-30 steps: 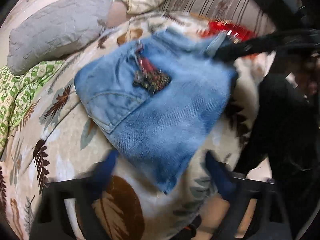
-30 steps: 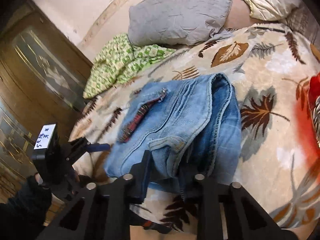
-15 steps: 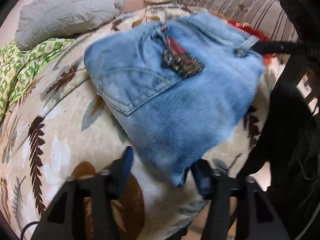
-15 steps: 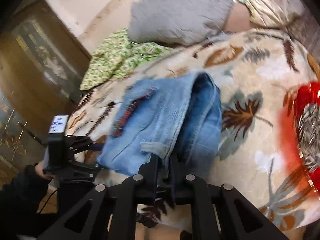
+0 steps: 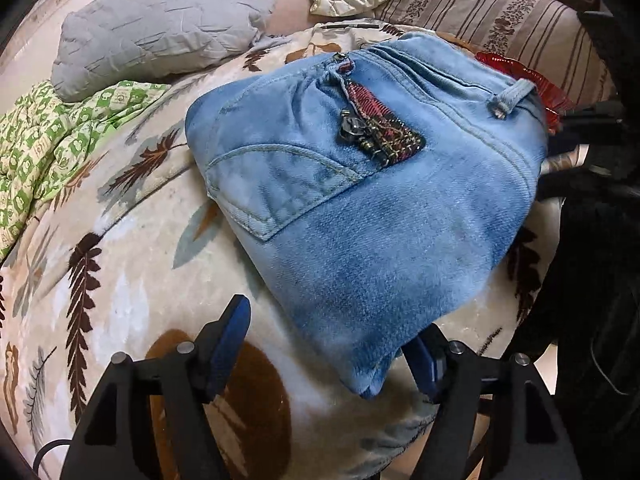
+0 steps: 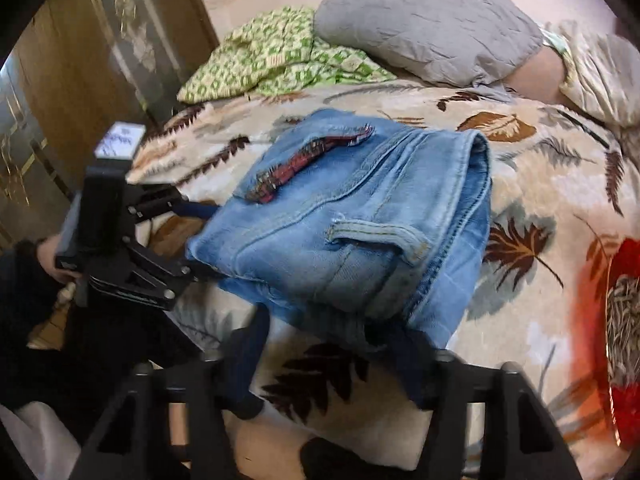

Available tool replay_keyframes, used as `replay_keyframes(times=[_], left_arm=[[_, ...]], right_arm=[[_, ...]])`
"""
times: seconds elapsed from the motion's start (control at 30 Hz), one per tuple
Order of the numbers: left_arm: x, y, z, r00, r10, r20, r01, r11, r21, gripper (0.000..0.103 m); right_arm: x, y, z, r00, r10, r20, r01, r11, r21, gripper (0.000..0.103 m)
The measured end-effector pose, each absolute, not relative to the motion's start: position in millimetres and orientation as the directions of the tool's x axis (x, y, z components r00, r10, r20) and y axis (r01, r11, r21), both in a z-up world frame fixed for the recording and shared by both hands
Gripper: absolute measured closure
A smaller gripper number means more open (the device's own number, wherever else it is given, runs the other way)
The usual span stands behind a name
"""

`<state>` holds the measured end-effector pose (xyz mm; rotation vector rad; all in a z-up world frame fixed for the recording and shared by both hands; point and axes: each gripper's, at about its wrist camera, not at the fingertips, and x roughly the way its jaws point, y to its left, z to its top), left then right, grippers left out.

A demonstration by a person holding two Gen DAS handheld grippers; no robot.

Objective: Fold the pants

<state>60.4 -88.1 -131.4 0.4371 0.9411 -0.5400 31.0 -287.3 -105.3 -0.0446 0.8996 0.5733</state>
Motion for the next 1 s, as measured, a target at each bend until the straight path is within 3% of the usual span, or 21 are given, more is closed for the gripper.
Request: replay_keyframes(times=[0.03, 0.07, 0.1, 0.43, 0.5, 0.57, 0.6, 0.8, 0.9, 0.97, 1.0], left_arm=[[62, -88, -132, 0.468, -0.241, -0.85, 0.609, 0.785, 0.113, 0.034], [63, -88, -132, 0.455, -0.244, -0.856, 0.609, 0.787, 0.1, 0.045], [64, -88, -133, 0.421, -0.263, -0.868, 0.62, 0.782, 0.063, 0.068], [69, -84, -138, 0.395, -0.272, -0.877, 0.622, 0.782, 0.037, 0.068], [65, -84, -136, 0.399, -0.272, -0.876, 0.618, 0.785, 0.038, 0.064], [58, -81, -130, 0.403, -0.259, -0.878, 0.607, 0.794, 0.045, 0.045], [55, -78, -125, 0.411, -0.253, -0.876, 0.6, 0.798, 0.052, 0.029], [44, -51, -82, 0.477, -0.323, -0.818, 0.575, 0.818, 0.013, 0.014], [46, -39, -61, 0.543, -0.318, -0.778, 0.51, 0.86, 0.005, 0.012], [50, -33, -50, 0.585, -0.323, -0.744, 0.453, 0.891, -0.031, 0.007], [53, -30, -45, 0.608, -0.322, -0.726, 0.418, 0.907, -0.052, 0.0]], right_arm=[[34, -286, -110, 0.477, 0.427, -0.768, -0.483, 0.858, 0.176, 0.089], [37, -286, -114, 0.472, 0.41, -0.781, -0.473, 0.865, 0.168, 0.09], [39, -290, -116, 0.464, 0.423, -0.778, -0.469, 0.863, 0.188, 0.093], [39, -308, -120, 0.503, 0.363, -0.784, -0.4, 0.902, 0.161, 0.097], [38, -307, -118, 0.508, 0.357, -0.784, -0.397, 0.905, 0.155, 0.096], [35, -308, -112, 0.519, 0.362, -0.774, -0.395, 0.905, 0.158, 0.095], [32, -307, -107, 0.528, 0.362, -0.769, -0.395, 0.906, 0.155, 0.094], [20, -303, -77, 0.6, 0.244, -0.762, -0.36, 0.933, 0.016, 0.093], [18, -304, -64, 0.627, 0.212, -0.75, -0.331, 0.944, -0.009, 0.09], [18, -303, -54, 0.648, 0.194, -0.736, -0.31, 0.95, -0.022, 0.077], [19, -303, -50, 0.659, 0.191, -0.727, -0.301, 0.953, -0.023, 0.054]])
